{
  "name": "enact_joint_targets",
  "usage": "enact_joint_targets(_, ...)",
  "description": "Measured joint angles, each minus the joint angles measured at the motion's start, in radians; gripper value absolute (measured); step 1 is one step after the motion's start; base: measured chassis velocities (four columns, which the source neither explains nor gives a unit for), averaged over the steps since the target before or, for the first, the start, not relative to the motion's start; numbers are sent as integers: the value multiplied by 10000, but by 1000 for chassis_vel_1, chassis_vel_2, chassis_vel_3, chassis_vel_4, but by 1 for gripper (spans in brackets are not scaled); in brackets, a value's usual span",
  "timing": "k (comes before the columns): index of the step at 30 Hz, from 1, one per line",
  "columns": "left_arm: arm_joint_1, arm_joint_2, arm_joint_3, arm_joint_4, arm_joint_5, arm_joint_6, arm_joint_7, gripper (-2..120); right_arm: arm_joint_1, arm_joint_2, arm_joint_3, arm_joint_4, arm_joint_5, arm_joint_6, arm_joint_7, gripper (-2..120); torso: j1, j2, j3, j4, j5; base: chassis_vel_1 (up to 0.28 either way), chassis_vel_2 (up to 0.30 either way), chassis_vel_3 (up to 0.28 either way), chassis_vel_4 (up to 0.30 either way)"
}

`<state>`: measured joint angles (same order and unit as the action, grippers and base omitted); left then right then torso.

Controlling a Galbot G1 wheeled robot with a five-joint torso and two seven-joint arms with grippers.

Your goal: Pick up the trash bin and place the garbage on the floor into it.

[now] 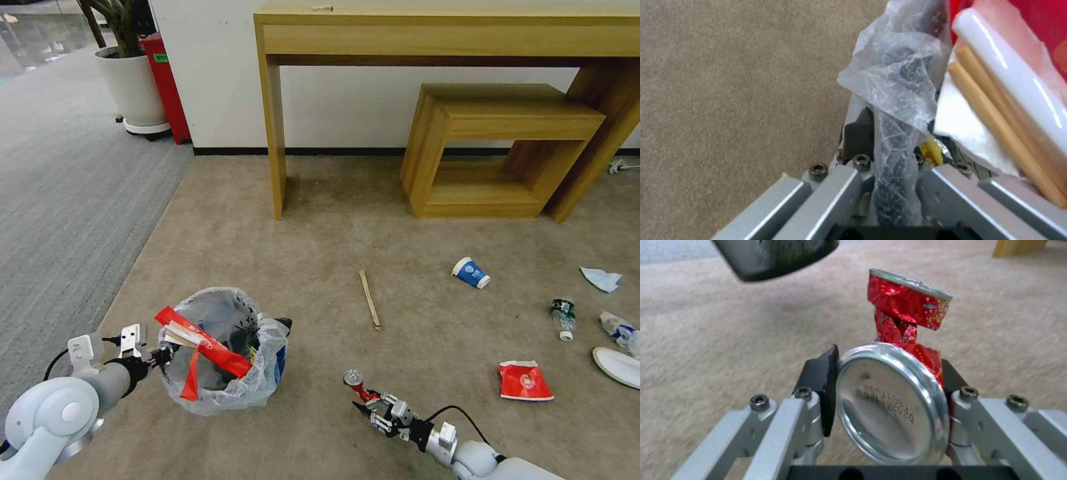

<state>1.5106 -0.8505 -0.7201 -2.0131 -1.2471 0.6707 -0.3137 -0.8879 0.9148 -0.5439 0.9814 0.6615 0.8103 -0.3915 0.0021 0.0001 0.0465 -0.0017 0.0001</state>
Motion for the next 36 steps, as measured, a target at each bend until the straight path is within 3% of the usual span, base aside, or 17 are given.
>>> enact_joint_targets(15, 15, 332, 475, 18, -41, 65, -151, 0, -306, -1060, 984, 1719, 98, -16, 328, 35, 0, 0, -1, 0, -1, 0, 0, 0, 0)
enact_joint_targets(36, 22, 281, 826, -30, 197, 66, -114, 0, -428, -2143, 2089, 3911, 104, -196, 784, 35, 0, -2, 0, 0, 0, 0, 0, 0, 0)
